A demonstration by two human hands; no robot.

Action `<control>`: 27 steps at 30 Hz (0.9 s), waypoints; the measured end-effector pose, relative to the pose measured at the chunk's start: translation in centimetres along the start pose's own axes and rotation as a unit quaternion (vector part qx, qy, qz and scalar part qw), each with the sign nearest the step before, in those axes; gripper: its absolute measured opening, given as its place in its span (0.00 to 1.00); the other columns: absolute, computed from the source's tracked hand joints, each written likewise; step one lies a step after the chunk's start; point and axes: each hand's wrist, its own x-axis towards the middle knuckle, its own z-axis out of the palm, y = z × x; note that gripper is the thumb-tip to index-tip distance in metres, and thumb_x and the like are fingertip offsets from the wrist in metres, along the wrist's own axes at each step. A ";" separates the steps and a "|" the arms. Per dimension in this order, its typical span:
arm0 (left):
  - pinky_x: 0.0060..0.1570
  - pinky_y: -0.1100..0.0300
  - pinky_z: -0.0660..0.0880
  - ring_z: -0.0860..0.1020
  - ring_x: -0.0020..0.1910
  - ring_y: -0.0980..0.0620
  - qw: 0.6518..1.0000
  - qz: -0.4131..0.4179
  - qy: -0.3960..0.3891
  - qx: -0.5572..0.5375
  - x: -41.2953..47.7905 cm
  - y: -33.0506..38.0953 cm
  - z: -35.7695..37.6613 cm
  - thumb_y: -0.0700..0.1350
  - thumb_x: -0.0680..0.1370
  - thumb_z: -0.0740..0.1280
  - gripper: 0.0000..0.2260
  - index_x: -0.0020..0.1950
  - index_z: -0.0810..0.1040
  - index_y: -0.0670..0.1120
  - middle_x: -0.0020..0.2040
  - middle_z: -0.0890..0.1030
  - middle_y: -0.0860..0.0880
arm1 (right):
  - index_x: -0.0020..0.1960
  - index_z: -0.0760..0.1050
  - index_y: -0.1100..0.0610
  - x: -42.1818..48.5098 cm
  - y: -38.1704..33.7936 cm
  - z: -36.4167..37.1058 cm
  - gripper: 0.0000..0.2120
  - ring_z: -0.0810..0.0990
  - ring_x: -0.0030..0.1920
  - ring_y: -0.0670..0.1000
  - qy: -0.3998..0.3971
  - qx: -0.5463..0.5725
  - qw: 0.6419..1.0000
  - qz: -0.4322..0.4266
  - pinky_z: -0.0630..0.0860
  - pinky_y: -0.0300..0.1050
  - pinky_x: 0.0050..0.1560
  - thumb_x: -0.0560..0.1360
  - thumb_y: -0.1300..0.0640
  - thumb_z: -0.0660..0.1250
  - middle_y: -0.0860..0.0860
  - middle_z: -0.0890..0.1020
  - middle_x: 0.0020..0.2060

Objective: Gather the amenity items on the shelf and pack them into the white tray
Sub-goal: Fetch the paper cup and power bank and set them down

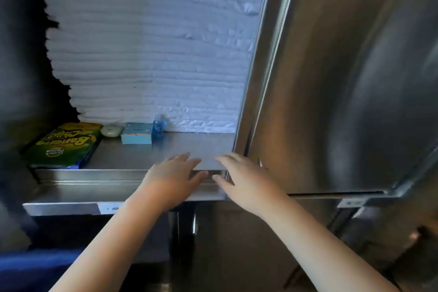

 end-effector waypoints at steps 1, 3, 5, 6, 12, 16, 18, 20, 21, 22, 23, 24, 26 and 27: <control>0.67 0.51 0.63 0.62 0.72 0.52 0.999 0.026 0.023 -0.006 -0.8 2.4 -1.0 0.66 0.77 0.49 0.25 0.72 0.61 0.60 0.75 0.61 0.55 | 0.70 0.64 0.48 -2.4 0.4 -1.9 0.22 0.69 0.63 0.47 0.028 -0.006 1.000 0.008 0.68 0.40 0.52 0.79 0.43 0.57 0.43 0.69 0.66; 0.63 0.53 0.67 0.66 0.69 0.53 0.992 0.096 0.078 -0.023 -2.4 7.6 -2.9 0.66 0.76 0.48 0.25 0.71 0.64 0.60 0.73 0.65 0.57 | 0.70 0.64 0.46 -7.0 1.7 -5.6 0.21 0.69 0.62 0.44 0.080 -0.034 0.996 0.029 0.65 0.35 0.51 0.78 0.42 0.57 0.40 0.69 0.65; 0.61 0.55 0.69 0.67 0.68 0.55 0.979 0.166 0.113 -0.029 -3.8 12.9 -4.3 0.65 0.77 0.50 0.24 0.70 0.66 0.59 0.71 0.66 0.57 | 0.70 0.63 0.46 -11.8 3.2 -9.2 0.22 0.66 0.64 0.43 0.119 -0.071 0.988 0.068 0.64 0.35 0.54 0.78 0.42 0.57 0.39 0.68 0.66; 0.61 0.56 0.68 0.67 0.68 0.55 0.972 0.199 0.120 -0.032 -4.4 15.6 -4.7 0.64 0.77 0.51 0.23 0.70 0.66 0.58 0.71 0.66 0.57 | 0.71 0.62 0.45 -14.3 4.1 -11.1 0.23 0.65 0.66 0.43 0.134 -0.089 0.983 0.092 0.65 0.37 0.57 0.78 0.41 0.57 0.39 0.67 0.67; 0.65 0.61 0.62 0.64 0.70 0.57 0.921 0.361 0.136 -0.057 -6.9 30.7 -4.8 0.63 0.77 0.52 0.23 0.71 0.65 0.58 0.72 0.65 0.58 | 0.72 0.59 0.44 -29.6 8.7 -20.0 0.25 0.64 0.67 0.43 0.190 -0.168 0.932 0.261 0.66 0.36 0.57 0.77 0.38 0.55 0.40 0.66 0.68; 0.67 0.61 0.61 0.63 0.71 0.57 0.875 0.460 0.129 -0.075 -8.5 39.8 -4.3 0.64 0.77 0.52 0.24 0.71 0.65 0.58 0.72 0.65 0.57 | 0.72 0.59 0.45 -38.3 10.5 -23.7 0.27 0.64 0.67 0.45 0.221 -0.219 0.878 0.363 0.66 0.41 0.64 0.76 0.37 0.55 0.42 0.67 0.67; 0.67 0.60 0.61 0.62 0.71 0.57 0.852 0.505 0.116 -0.075 -9.2 44.1 -3.7 0.64 0.78 0.50 0.24 0.72 0.65 0.58 0.73 0.64 0.57 | 0.72 0.60 0.46 -42.0 11.3 -25.1 0.27 0.64 0.67 0.47 0.232 -0.220 0.853 0.412 0.65 0.43 0.65 0.76 0.38 0.57 0.44 0.67 0.67; 0.68 0.58 0.60 0.63 0.71 0.56 0.829 0.543 0.109 -0.077 -9.6 48.5 -3.0 0.63 0.78 0.51 0.24 0.71 0.66 0.57 0.72 0.65 0.56 | 0.71 0.63 0.48 -45.6 12.3 -26.2 0.27 0.65 0.66 0.48 0.248 -0.227 0.827 0.451 0.65 0.44 0.63 0.75 0.39 0.59 0.45 0.69 0.66; 0.68 0.58 0.61 0.63 0.71 0.56 0.817 0.560 0.110 -0.080 -9.8 50.7 -2.6 0.63 0.78 0.51 0.24 0.71 0.66 0.57 0.72 0.66 0.56 | 0.70 0.64 0.48 -47.3 12.8 -26.7 0.27 0.66 0.65 0.48 0.253 -0.238 0.813 0.468 0.65 0.44 0.62 0.75 0.39 0.60 0.45 0.69 0.66; 0.67 0.58 0.61 0.63 0.70 0.55 0.806 0.576 0.111 -0.081 -10.0 52.9 -2.1 0.63 0.78 0.51 0.24 0.71 0.66 0.56 0.72 0.66 0.55 | 0.70 0.64 0.49 -49.0 13.3 -27.2 0.27 0.66 0.65 0.48 0.255 -0.248 0.799 0.485 0.65 0.43 0.61 0.75 0.39 0.60 0.45 0.69 0.65; 0.67 0.58 0.61 0.63 0.70 0.55 0.795 0.591 0.111 -0.083 -10.0 55.1 -1.6 0.63 0.78 0.50 0.25 0.71 0.66 0.56 0.72 0.66 0.55 | 0.70 0.64 0.50 -50.6 13.8 -27.6 0.27 0.66 0.65 0.48 0.255 -0.254 0.785 0.504 0.65 0.43 0.61 0.75 0.40 0.61 0.46 0.69 0.65; 0.67 0.57 0.62 0.63 0.70 0.55 0.784 0.605 0.109 -0.085 -10.0 57.2 -1.1 0.63 0.78 0.50 0.25 0.71 0.65 0.56 0.72 0.66 0.55 | 0.70 0.64 0.51 -52.1 14.4 -28.0 0.27 0.65 0.65 0.48 0.253 -0.259 0.773 0.521 0.64 0.44 0.62 0.75 0.40 0.61 0.46 0.69 0.65; 0.67 0.57 0.62 0.63 0.71 0.55 0.764 0.631 0.097 -0.094 -9.8 61.4 0.1 0.64 0.78 0.50 0.25 0.72 0.64 0.56 0.72 0.66 0.55 | 0.71 0.64 0.52 -54.8 15.8 -28.8 0.28 0.65 0.67 0.49 0.242 -0.268 0.749 0.555 0.63 0.44 0.65 0.75 0.40 0.61 0.47 0.68 0.67; 0.68 0.57 0.62 0.63 0.71 0.55 0.753 0.645 0.094 -0.098 -9.6 63.4 0.6 0.64 0.78 0.50 0.25 0.72 0.64 0.56 0.72 0.66 0.55 | 0.71 0.63 0.52 -56.0 16.6 -29.2 0.28 0.64 0.67 0.49 0.236 -0.273 0.738 0.570 0.63 0.44 0.66 0.76 0.40 0.61 0.47 0.68 0.67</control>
